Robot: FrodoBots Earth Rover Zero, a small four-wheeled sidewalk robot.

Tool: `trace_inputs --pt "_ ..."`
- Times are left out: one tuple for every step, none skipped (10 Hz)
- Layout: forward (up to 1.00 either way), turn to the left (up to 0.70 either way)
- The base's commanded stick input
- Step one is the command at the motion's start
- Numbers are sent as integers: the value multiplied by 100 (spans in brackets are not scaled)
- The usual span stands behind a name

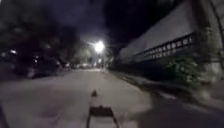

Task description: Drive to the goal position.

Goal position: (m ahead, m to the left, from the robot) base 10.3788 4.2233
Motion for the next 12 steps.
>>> trace_inputs --pt "70 -20" --pt "70 0" --pt "70 0" --pt "70 0" --pt "70 0" --pt "70 0" --pt "70 0" --pt "70 0" --pt "70 0" --pt "70 0" --pt "70 0" --pt "70 0"
